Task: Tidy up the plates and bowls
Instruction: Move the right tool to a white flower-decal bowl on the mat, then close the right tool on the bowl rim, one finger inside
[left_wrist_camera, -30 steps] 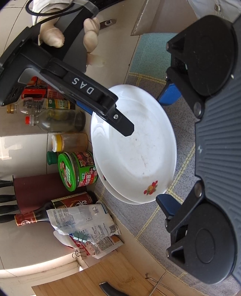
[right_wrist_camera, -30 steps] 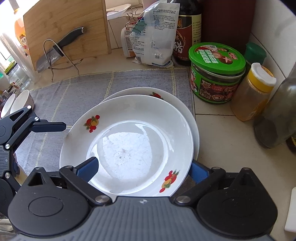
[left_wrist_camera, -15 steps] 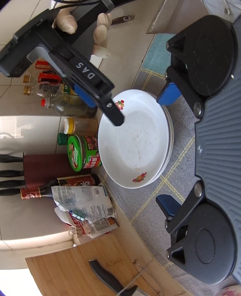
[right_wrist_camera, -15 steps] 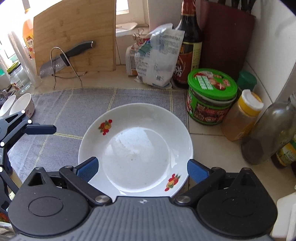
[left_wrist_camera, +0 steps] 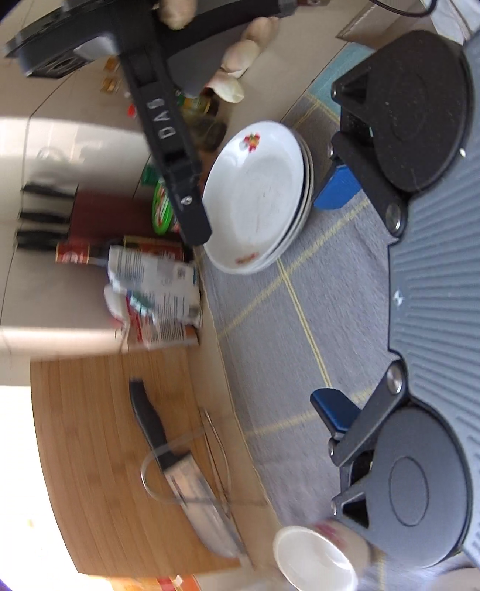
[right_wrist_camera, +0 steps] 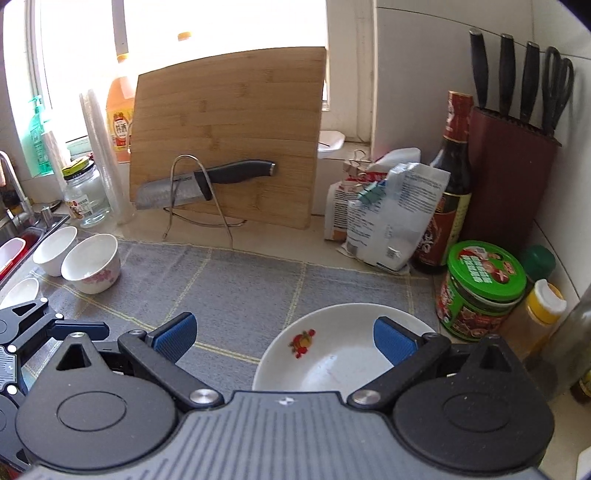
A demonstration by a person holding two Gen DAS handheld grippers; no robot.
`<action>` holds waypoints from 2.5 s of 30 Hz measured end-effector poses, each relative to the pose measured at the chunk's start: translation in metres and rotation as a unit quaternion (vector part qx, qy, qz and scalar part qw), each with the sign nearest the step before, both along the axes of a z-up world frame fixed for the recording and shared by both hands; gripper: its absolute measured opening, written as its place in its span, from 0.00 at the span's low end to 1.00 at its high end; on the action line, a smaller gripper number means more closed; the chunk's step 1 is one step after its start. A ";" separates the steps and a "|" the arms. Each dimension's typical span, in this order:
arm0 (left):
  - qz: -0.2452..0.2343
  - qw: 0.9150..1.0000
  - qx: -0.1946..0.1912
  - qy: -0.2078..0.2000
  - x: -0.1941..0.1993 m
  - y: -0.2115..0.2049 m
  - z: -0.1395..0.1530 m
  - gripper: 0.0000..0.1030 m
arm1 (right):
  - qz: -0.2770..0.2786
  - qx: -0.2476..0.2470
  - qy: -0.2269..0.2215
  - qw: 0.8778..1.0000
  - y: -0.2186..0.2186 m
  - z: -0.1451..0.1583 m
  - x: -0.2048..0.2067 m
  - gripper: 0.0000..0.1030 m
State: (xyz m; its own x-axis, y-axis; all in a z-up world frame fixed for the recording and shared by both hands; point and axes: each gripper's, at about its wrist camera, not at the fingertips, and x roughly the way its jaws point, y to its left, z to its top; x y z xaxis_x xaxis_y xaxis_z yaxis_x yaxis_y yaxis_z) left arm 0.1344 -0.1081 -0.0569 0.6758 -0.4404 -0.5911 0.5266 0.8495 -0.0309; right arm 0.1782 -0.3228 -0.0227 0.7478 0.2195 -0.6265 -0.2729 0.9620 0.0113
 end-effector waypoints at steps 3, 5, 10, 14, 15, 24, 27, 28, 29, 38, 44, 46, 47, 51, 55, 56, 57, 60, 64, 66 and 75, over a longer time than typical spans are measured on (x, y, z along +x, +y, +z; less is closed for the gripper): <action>0.065 0.998 -0.006 -0.001 -0.010 0.019 0.002 0.99 | 0.035 -0.006 0.005 0.999 0.017 -0.006 0.004 1.00; 0.102 0.995 -0.014 0.008 -0.016 0.031 0.002 0.99 | 0.058 0.003 0.014 0.998 0.025 -0.011 0.006 1.00; 0.186 0.982 -0.001 0.023 -0.037 0.059 -0.004 0.99 | 0.112 0.029 0.044 0.992 0.049 -0.026 0.011 1.00; 0.223 0.974 0.002 0.033 -0.052 0.079 -0.010 0.99 | 0.144 0.024 0.055 0.988 0.069 -0.032 0.006 1.00; 0.230 0.973 0.003 0.033 -0.057 0.085 -0.012 0.99 | 0.152 0.023 0.055 0.987 0.074 -0.032 0.004 1.00; 0.261 0.964 -0.005 0.056 -0.064 0.153 -0.038 0.99 | 0.151 -0.002 0.069 0.986 0.114 -0.038 -0.004 1.00; 0.250 0.966 -0.006 0.060 -0.065 0.178 -0.043 0.99 | 0.143 -0.007 0.077 0.987 0.137 -0.039 -0.006 1.00; 0.247 0.967 0.002 0.059 -0.064 0.184 -0.045 0.99 | 0.141 -0.007 0.079 0.987 0.145 -0.039 -0.007 1.00; 0.244 0.968 0.013 0.058 -0.063 0.190 -0.047 0.99 | 0.138 -0.006 0.082 0.987 0.153 -0.040 -0.007 1.00; 0.190 0.980 0.032 0.050 -0.048 0.243 -0.063 0.99 | 0.119 -0.020 0.099 0.988 0.224 -0.049 -0.010 1.00; 0.147 0.988 0.035 0.038 -0.038 0.261 -0.067 0.99 | 0.118 -0.005 0.105 0.987 0.256 -0.047 -0.011 1.00; 0.136 0.990 0.033 0.037 -0.036 0.263 -0.069 0.99 | 0.125 -0.001 0.107 0.986 0.265 -0.047 -0.010 1.00; 0.133 0.990 0.031 0.037 -0.035 0.264 -0.070 0.99 | 0.128 -0.002 0.107 0.986 0.269 -0.047 -0.010 1.00; 0.132 0.990 0.028 0.041 -0.032 0.268 -0.078 0.99 | 0.150 -0.014 0.106 0.983 0.288 -0.049 -0.008 1.00; 0.131 0.991 0.021 0.036 -0.031 0.270 -0.079 0.99 | 0.170 -0.022 0.106 0.979 0.302 -0.054 -0.005 1.00; 0.130 0.991 0.020 0.032 -0.030 0.271 -0.078 0.99 | 0.176 -0.023 0.107 0.978 0.305 -0.055 -0.004 1.00; 0.127 0.991 0.020 0.028 -0.030 0.271 -0.078 0.99 | 0.181 -0.025 0.107 0.977 0.309 -0.057 -0.004 1.00; 0.124 0.992 0.030 0.012 -0.029 0.269 -0.074 0.99 | 0.190 -0.027 0.109 0.975 0.318 -0.061 0.000 1.00; 0.116 0.993 0.033 0.000 -0.026 0.269 -0.072 0.99 | 0.204 -0.020 0.114 0.972 0.328 -0.063 0.008 1.00; 0.112 0.993 0.036 -0.005 -0.024 0.268 -0.071 0.98 | 0.212 -0.021 0.115 0.970 0.333 -0.063 0.012 1.00; 0.103 0.994 0.023 -0.015 -0.019 0.271 -0.068 0.89 | 0.244 -0.017 0.119 0.962 0.353 -0.064 0.027 0.87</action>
